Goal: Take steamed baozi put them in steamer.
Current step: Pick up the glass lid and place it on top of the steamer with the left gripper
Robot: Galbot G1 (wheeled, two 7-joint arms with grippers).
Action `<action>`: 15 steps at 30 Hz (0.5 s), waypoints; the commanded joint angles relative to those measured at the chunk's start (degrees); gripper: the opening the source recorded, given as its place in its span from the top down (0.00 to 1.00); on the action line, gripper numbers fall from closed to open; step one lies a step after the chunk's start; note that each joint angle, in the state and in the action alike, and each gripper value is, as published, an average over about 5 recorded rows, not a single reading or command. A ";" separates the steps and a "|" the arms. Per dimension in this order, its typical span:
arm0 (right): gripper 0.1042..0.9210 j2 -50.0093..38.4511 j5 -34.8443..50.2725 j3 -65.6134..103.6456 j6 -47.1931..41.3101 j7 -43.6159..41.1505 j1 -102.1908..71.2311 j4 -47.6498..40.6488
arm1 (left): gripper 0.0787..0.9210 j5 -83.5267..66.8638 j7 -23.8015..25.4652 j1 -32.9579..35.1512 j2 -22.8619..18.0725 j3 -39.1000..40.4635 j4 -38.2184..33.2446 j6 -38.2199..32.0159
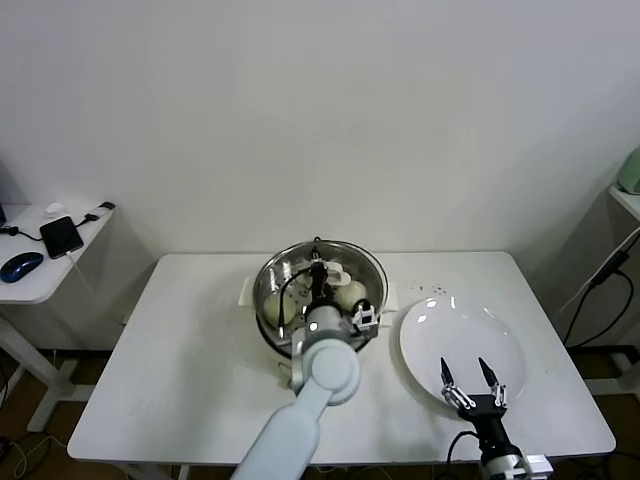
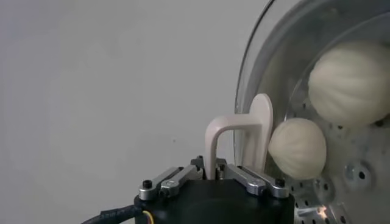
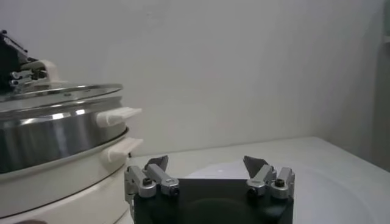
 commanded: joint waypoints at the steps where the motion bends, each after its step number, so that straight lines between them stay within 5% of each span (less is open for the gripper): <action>1: 0.12 -0.02 0.01 0.06 0.18 0.00 -0.11 0.02 | 0.90 0.46 -0.15 -0.55 -2.81 -0.24 1.43 2.81; 15: 0.12 0.00 -0.19 -0.07 0.20 -0.03 -0.06 -0.03 | 0.90 1.26 -0.40 0.19 -2.81 -0.80 1.61 2.72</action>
